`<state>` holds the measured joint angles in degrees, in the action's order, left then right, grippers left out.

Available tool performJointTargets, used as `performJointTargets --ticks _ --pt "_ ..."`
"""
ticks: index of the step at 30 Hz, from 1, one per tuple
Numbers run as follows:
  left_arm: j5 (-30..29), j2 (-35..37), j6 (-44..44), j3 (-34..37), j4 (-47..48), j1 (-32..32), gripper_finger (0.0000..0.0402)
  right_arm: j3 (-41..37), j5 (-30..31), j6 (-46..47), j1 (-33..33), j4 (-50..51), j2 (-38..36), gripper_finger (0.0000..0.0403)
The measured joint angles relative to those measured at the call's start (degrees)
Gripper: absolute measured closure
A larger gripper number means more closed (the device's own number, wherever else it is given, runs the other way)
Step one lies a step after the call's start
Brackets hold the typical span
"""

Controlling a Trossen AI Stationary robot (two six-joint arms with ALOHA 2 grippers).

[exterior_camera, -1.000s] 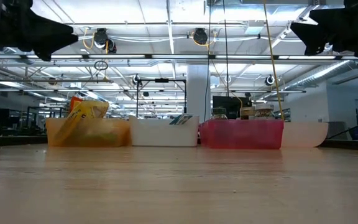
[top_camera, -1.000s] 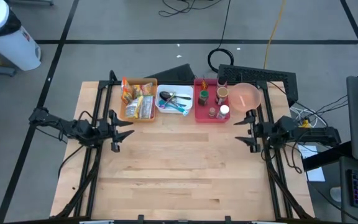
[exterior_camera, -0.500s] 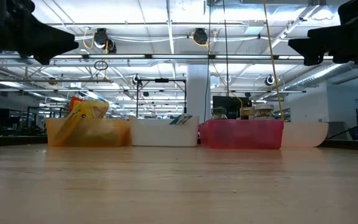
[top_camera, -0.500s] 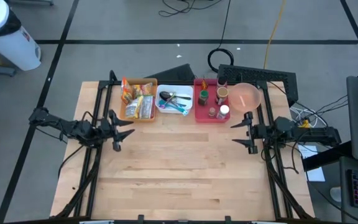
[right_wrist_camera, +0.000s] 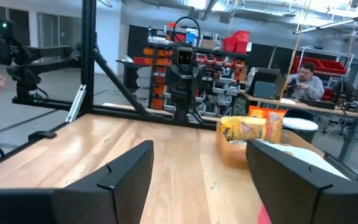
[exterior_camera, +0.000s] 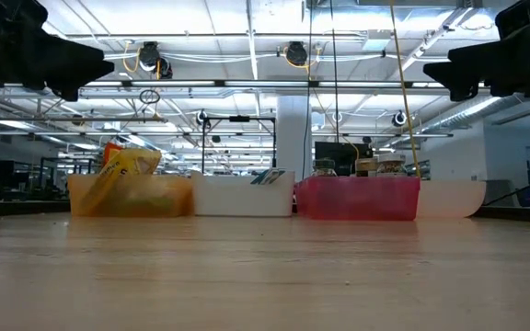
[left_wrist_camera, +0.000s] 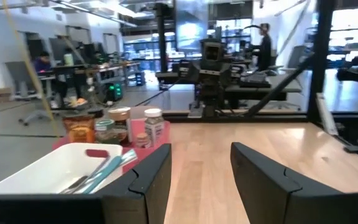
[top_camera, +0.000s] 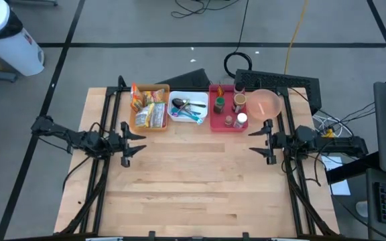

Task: Pick & Place Food Item
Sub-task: Return to Home Position

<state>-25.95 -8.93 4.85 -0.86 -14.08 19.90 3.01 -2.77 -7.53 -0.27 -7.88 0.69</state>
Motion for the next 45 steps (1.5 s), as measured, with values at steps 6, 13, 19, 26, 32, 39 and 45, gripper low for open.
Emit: performJointTargets --ticks 6,13,19,26,32,39,45 --pt "-0.4 0.0 -0.5 0.0 0.4 0.0 0.0229 0.0 3.3 0.8 0.0 0.2 0.0 0.0206" --pt "-0.2 0.0 -0.4 0.0 0.5 0.0 0.0236 0.0 5.9 -3.6 0.0 0.4 0.0 0.03" --pt "-1.3 0.0 0.6 0.0 0.5 0.0 0.0298 0.0 5.8 -5.3 0.0 0.4 0.0 0.0336" --pt "-14.2 0.0 -3.5 0.0 0.3 0.0 0.034 -0.1 5.8 -5.2 0.0 0.4 0.0 0.0348" --pt "-22.2 0.0 -5.0 0.0 0.4 0.0 0.035 -0.1 5.7 -5.2 0.0 0.4 0.0 0.0349" --pt "-22.6 0.0 -5.0 0.0 0.5 0.0 0.035 -0.1 5.7 -5.2 0.0 0.4 0.0 0.0349" --pt "-22.6 0.0 -5.0 0.0 0.5 0.0 0.035 -0.1 5.7 -5.2 0.0 0.4 0.0 0.0348"
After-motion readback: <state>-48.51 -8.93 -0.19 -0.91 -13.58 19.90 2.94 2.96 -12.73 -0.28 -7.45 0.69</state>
